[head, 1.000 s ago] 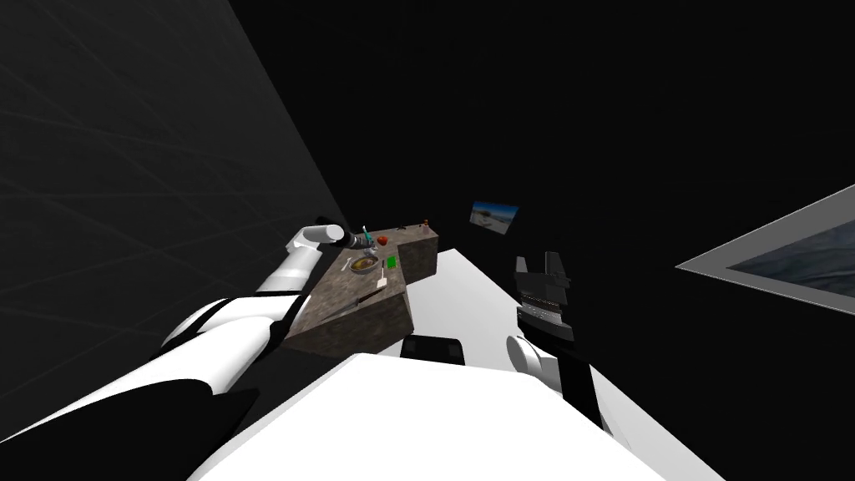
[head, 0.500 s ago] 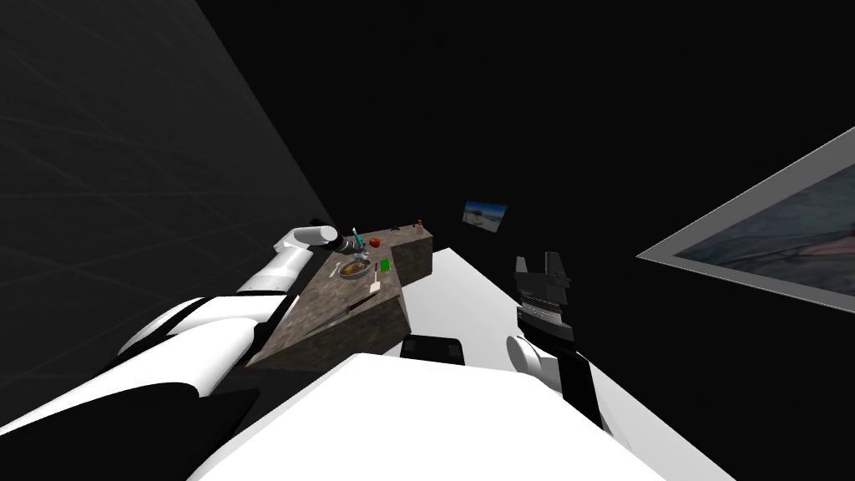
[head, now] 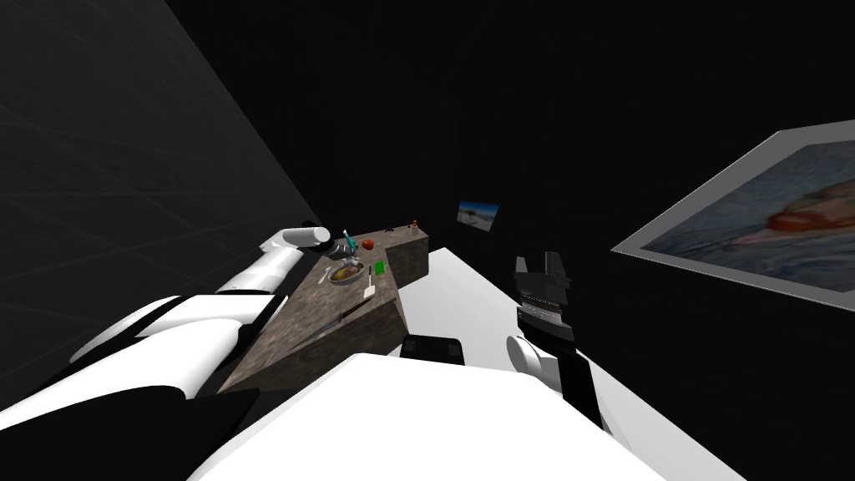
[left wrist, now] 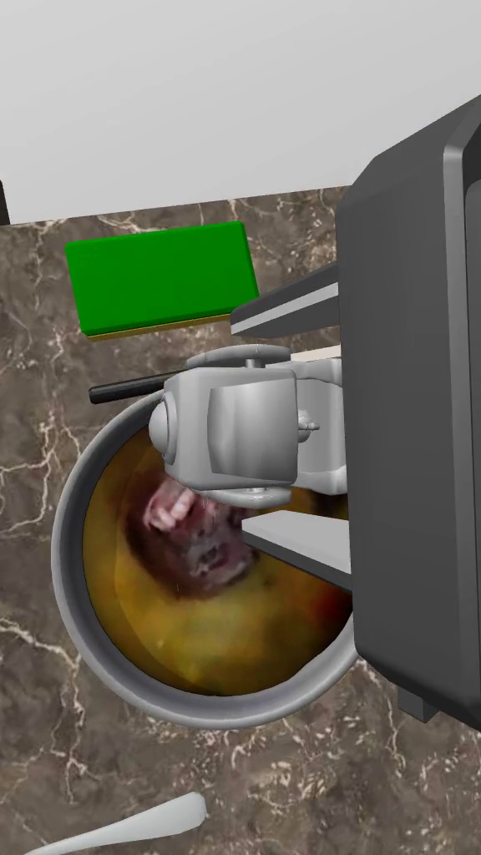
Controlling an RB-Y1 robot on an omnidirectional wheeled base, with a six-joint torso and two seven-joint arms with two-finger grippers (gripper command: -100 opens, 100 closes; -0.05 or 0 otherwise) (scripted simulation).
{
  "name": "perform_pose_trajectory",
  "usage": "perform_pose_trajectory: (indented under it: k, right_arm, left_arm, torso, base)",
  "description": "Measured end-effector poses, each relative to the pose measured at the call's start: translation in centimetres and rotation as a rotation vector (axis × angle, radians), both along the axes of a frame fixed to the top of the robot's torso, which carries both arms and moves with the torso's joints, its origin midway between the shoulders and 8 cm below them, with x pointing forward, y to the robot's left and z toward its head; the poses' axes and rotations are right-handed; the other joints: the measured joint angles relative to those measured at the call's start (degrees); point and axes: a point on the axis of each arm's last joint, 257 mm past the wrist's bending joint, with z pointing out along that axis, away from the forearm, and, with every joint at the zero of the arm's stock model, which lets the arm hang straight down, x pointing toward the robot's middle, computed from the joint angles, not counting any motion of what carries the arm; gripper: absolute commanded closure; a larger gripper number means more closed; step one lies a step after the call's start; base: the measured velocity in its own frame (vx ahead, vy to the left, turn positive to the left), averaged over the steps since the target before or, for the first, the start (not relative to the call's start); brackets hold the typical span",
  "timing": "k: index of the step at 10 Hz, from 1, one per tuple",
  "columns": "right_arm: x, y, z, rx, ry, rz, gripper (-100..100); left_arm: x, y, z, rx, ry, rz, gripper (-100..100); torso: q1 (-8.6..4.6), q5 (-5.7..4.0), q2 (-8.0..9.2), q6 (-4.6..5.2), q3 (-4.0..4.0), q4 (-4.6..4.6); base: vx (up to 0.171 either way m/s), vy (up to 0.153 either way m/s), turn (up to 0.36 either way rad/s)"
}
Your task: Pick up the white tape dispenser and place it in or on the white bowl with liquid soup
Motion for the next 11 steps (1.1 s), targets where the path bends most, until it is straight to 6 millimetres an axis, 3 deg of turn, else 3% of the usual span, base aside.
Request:
perform_pose_trajectory:
  k: [6,7,11]
  right_arm:
    - [0.0,0.0,0.0,0.0,0.0,0.0,0]
    - [0.0,0.0,0.0,0.0,0.0,0.0,0]
    - [0.0,0.0,0.0,0.0,0.0,0.0,0]
  left_arm:
    - [-5.7,5.8,-1.5,-0.006,0.13,0.187,100]
    - [-6.0,5.9,-1.5,-0.006,0.136,0.194,-100]
    - [-6.0,5.9,-1.5,-0.006,0.136,0.194,-100]
  torso:
    - [0.01,-0.05,0.2,-0.1,0.12,0.04]
    - [-0.07,-0.07,0.15,-0.04,0.1,0.06]
    - [-0.16,-0.09,0.09,-0.03,0.07,0.04]
  base:
    - [-0.013,0.02,-0.061]
    - [0.0,0.0,0.0]
    - [0.0,0.0,0.0]
